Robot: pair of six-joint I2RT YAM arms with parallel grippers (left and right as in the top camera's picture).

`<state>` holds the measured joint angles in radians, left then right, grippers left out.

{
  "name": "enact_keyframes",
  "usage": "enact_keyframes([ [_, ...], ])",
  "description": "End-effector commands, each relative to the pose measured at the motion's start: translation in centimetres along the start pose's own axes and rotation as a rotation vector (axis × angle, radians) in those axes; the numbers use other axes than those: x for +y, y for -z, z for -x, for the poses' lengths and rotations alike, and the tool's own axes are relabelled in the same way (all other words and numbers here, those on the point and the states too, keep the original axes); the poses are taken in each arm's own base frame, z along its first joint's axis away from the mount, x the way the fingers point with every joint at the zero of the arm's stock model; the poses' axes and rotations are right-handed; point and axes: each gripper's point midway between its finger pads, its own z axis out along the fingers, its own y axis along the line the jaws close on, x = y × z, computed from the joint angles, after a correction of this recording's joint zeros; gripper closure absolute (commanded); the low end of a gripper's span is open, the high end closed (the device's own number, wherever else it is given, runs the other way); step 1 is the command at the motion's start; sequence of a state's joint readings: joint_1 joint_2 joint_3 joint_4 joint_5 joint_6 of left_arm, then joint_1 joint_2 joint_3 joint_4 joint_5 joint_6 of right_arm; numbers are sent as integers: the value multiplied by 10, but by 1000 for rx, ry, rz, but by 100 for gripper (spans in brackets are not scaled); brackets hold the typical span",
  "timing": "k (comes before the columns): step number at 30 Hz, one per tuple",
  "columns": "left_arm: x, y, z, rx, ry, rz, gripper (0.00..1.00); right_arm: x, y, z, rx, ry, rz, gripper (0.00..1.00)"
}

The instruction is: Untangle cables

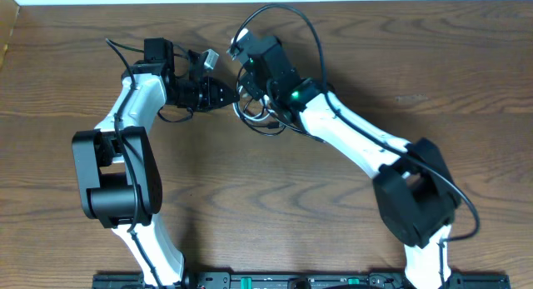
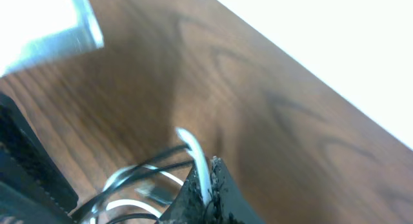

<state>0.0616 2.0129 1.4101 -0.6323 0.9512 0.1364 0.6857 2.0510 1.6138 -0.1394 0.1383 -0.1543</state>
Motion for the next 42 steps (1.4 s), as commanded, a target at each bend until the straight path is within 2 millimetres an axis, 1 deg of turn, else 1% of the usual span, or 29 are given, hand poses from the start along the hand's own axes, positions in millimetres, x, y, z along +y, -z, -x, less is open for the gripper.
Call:
enact_keyframes([
  [1,3,0,-2,6,-13,21,67,-17,51,58,-134,-24,-39,99],
  [4,3,0,-2,6,-13,20,66,-21,69,74,-175,-31,-43,99],
  [6,3,0,-2,6,-12,20,65,-18,83,87,-213,-20,-9,99],
  [8,3,0,-2,6,0,20,62,-14,95,97,-246,-18,28,99],
  [12,2,0,-2,6,7,20,61,-12,114,112,-292,-18,60,99],
  [15,3,0,-2,6,6,20,61,-10,122,117,-311,-16,80,99],
  [19,3,0,-2,5,6,21,61,-7,122,113,-292,-12,99,99],
  [21,7,0,-2,7,6,45,61,-1,123,115,-303,-6,136,99],
  [22,11,1,-3,9,6,69,61,1,126,120,-325,-3,156,99],
  [25,23,2,-4,13,24,141,62,7,147,146,-443,16,239,99],
  [28,25,2,-4,12,40,152,61,8,181,173,-576,43,312,99],
  [31,25,2,-4,12,40,152,61,7,204,185,-635,58,347,99],
  [35,25,2,-4,12,40,152,61,18,236,194,-690,96,435,99],
  [37,25,2,-4,12,40,152,61,20,252,198,-725,120,465,99],
  [42,25,2,-4,12,40,152,61,3,277,206,-782,164,420,99],
])
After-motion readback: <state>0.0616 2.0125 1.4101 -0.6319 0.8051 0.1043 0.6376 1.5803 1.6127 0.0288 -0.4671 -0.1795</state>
